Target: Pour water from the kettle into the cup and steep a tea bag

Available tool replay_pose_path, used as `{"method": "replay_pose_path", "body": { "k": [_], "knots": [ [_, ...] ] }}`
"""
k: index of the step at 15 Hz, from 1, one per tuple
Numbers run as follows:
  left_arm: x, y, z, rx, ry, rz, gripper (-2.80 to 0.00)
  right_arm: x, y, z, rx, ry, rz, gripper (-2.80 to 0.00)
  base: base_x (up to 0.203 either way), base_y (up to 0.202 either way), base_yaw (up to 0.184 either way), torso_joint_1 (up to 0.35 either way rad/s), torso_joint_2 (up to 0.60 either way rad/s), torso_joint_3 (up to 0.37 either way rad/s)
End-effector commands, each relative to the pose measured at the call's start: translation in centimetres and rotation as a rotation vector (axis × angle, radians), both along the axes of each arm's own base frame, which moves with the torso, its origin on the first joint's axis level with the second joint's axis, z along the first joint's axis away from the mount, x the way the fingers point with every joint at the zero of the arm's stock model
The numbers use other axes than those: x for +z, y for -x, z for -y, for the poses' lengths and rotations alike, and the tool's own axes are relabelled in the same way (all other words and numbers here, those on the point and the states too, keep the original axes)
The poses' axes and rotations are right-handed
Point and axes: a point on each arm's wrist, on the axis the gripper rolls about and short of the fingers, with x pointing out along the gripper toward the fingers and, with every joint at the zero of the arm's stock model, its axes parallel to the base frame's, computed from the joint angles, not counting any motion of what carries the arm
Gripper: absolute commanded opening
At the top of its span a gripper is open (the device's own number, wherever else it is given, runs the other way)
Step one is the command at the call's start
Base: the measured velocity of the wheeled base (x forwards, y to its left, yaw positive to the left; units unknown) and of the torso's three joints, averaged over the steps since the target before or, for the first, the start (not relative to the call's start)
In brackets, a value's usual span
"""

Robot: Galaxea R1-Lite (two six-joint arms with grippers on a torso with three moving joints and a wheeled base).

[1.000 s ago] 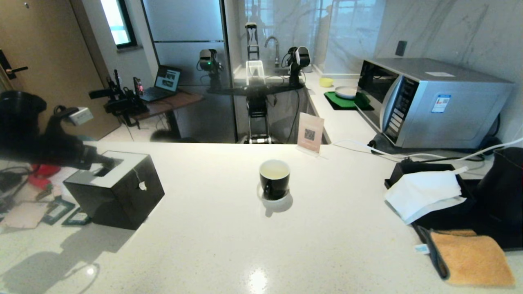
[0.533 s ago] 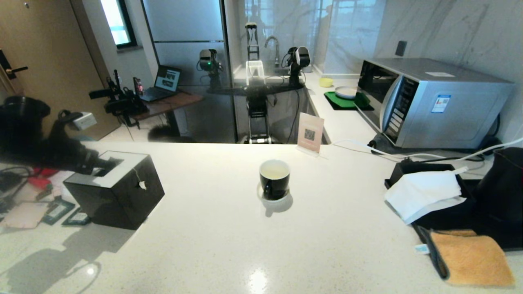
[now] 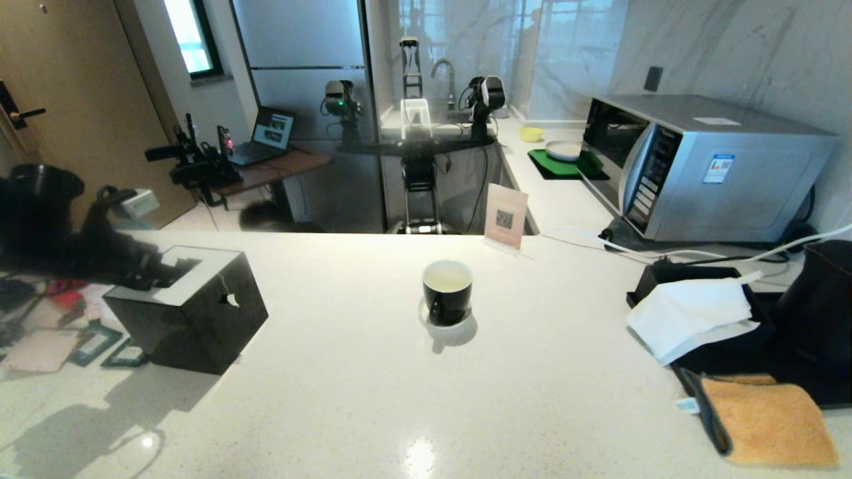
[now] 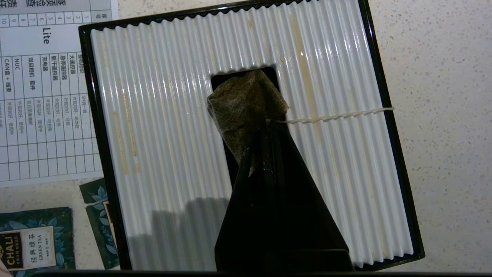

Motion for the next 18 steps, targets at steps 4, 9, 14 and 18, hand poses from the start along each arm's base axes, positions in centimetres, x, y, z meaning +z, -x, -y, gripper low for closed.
{"method": "replay_pose_path", "body": {
  "k": [4,9,14,18],
  "knots": [
    [1.3,0.5,0.2,-0.001,-0.013,0.032,-2.8,0.0,0.0,0.0,0.0,0.0,-0.002,-2.8,0.0,0.0,0.0,0.0,0.0,0.0],
    [3.3,1.1,0.2,0.007,-0.037,0.092,-2.8,0.0,0.0,0.0,0.0,0.0,-0.002,-2.8,0.0,0.0,0.0,0.0,0.0,0.0],
    [5.1,2.1,0.7,0.003,-0.055,0.139,-2.8,0.0,0.0,0.0,0.0,0.0,-0.002,-2.8,0.0,0.0,0.0,0.0,0.0,0.0],
    [5.7,2.7,0.9,0.007,-0.067,0.149,-2.8,0.0,0.0,0.0,0.0,0.0,-0.002,-2.8,0.0,0.0,0.0,0.0,0.0,0.0]
  ]
}}
